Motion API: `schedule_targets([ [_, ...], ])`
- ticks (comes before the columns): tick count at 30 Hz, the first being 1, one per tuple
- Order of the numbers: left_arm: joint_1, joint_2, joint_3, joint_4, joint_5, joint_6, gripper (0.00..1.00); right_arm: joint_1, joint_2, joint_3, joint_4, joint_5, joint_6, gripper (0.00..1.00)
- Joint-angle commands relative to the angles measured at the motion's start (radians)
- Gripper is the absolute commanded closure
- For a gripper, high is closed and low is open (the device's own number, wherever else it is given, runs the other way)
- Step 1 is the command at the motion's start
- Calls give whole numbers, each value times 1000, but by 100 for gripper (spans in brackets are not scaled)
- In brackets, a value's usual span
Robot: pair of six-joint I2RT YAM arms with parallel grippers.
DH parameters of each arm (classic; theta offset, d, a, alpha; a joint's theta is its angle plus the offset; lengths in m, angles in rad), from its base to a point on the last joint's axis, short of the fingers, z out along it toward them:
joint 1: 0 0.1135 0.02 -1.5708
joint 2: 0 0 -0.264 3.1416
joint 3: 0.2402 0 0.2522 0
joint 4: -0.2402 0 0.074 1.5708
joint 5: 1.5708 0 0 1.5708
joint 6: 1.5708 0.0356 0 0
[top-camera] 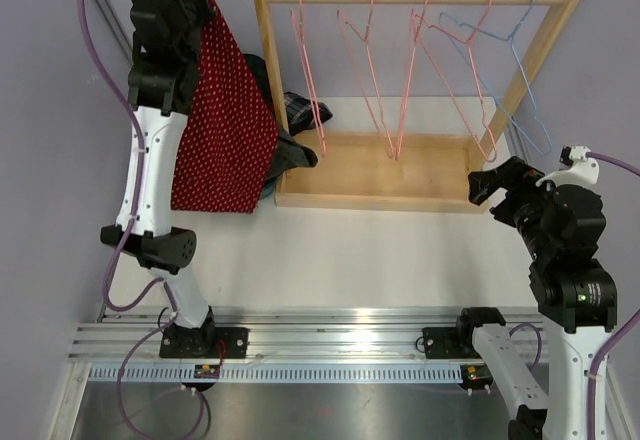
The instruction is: Remove the skirt from the hanger
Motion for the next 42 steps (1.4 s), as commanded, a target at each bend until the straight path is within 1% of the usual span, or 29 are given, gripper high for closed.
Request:
schedule_targets([
  [1,15,37,38,411,16,103,100,15,-7,-4,36,-26,-7,1],
  [2,16,37,1,477,-62,137,100,19,-7,-4,35,-26,-7,1],
  [3,21,51,-24,587,-84,145,100,27,-4,-1,32,-26,-12,0],
  [5,39,92,-29,634,-94,149,100,42,-1,4,24,-26,-16,1],
  [6,39,144,-29,678,-106,163,100,47,1,4,23,-22,-18,0],
  [8,45,180,-84,717,-123,171,100,55,3,5,27,-22,-21,0],
  [9,50,194,-105,731,-130,160,100,55,4,4,30,-25,-16,1],
  [10,58,236,-113,711,-136,139,100,55,6,2,32,-26,-15,1],
  [11,73,253,-147,696,-123,89,100,55,7,1,38,-26,-16,0],
  [13,85,313,-179,679,-91,44,100,55,10,-1,41,-28,-13,1],
  [14,96,341,-190,661,-51,10,100,55,7,-1,44,-27,-10,0],
  [15,99,355,-208,648,-29,8,99,55,3,-2,47,-52,-12,1],
  [16,104,370,-227,647,-9,-22,97,55,1,-2,47,-53,-10,1],
  [17,108,401,-241,640,29,-53,90,55,-2,-4,49,-51,-9,1],
  [19,113,424,-296,637,54,-76,75,55,-8,-4,49,-56,-7,1],
  [20,116,430,-323,648,67,-76,64,55,-10,1,47,-57,-7,1],
  [23,131,453,-333,579,74,-117,24,55,-16,16,33,-59,-6,1],
  [24,136,458,-328,532,75,-128,1,55,-23,19,30,-54,-6,1],
  [26,137,449,-290,486,46,-150,1,55,-28,22,24,-54,1,1],
  [28,136,387,-306,452,35,-157,1,55,-30,31,18,-63,10,0],
  [33,127,182,-380,478,22,-176,1,55,-47,44,10,-80,31,1],
  [34,122,113,-389,476,22,-176,1,55,-50,47,9,-82,31,1],
  [36,119,33,-431,452,38,-179,1,55,-47,50,6,-79,21,1],
  [37,117,-57,-457,440,55,-187,1,55,-42,51,1,-80,13,1],
  [40,108,-220,-614,361,90,-220,1,55,-14,60,-14,-100,-7,1],
  [41,102,-342,-671,328,97,-248,1,55,-10,65,-20,-105,1,1],
  [42,96,-424,-822,323,115,-260,1,55,-7,68,-28,-112,-2,1],
])
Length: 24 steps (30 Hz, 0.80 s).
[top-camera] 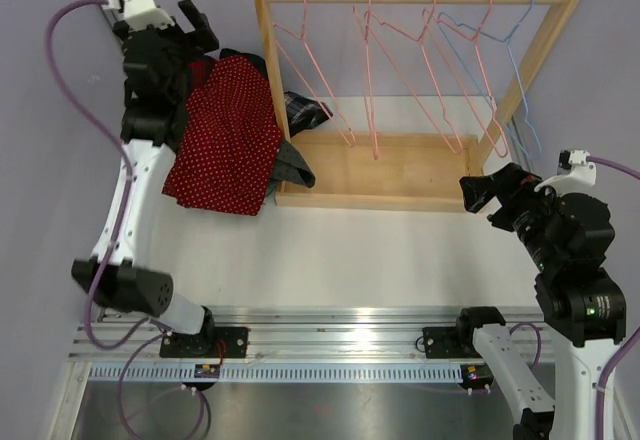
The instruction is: Remove the skirt from the hanger
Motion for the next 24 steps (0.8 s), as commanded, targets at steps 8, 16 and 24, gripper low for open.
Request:
schedule_targets([
  [8,-192,-841,-774,-278,150,-136,1,6,-188,-115,84,-169,56,1],
  [16,-214,-1188,-971,-556,154,-127,1,6,-451,-371,50,-119,129,1],
  [24,-214,-1371,-1106,-568,-5,-119,1,6,-585,-352,87,43,120,1],
])
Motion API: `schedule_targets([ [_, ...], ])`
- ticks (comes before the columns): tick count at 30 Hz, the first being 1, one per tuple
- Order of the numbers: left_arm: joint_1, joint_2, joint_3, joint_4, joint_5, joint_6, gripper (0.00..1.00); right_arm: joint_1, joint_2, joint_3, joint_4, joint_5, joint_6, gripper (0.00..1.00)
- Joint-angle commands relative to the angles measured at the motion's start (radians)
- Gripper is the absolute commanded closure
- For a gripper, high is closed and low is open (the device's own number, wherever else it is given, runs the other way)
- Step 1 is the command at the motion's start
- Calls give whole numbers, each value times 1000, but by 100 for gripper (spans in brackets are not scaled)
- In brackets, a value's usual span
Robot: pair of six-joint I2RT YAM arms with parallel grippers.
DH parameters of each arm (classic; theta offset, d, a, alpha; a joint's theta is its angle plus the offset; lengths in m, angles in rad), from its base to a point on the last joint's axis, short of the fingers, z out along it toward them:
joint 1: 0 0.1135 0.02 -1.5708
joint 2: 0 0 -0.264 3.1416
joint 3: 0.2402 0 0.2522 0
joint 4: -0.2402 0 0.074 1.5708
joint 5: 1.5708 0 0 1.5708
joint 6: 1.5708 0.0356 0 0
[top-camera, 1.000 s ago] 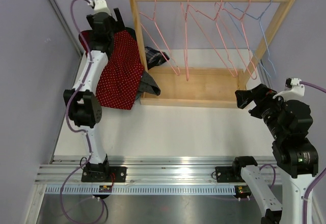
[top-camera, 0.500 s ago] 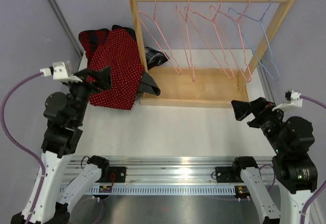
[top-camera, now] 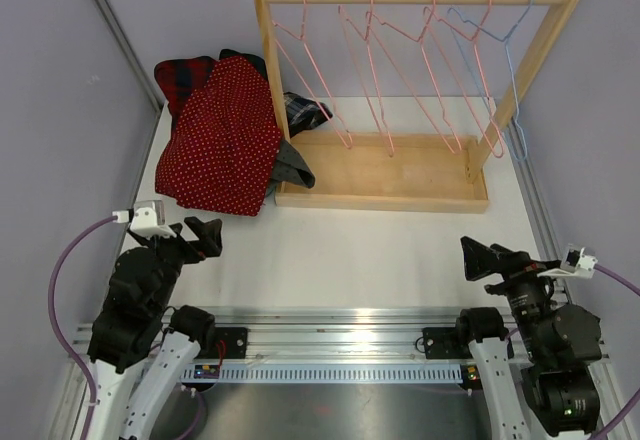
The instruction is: Remove the skirt from the hanger
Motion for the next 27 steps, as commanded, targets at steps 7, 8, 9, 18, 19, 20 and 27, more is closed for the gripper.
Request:
schedule_targets([
  [7,-3,-40,-51,42,9,51,1,15,111,51,103,74,-198,1],
  [8,-5,-36,-56,44,18,52,1,15,102,33,101,108,-187,1],
  [9,-5,-36,-57,45,21,54,1,15,99,31,100,109,-180,1],
  [18,-5,-16,-69,53,18,60,1,15,97,31,97,83,-187,1],
  [19,-5,-14,-69,51,16,60,1,15,90,31,98,83,-189,1],
  [20,-5,-13,-69,51,16,59,1,15,84,31,100,83,-192,1],
  [27,-5,12,-68,50,12,59,1,15,68,28,115,40,-213,1],
])
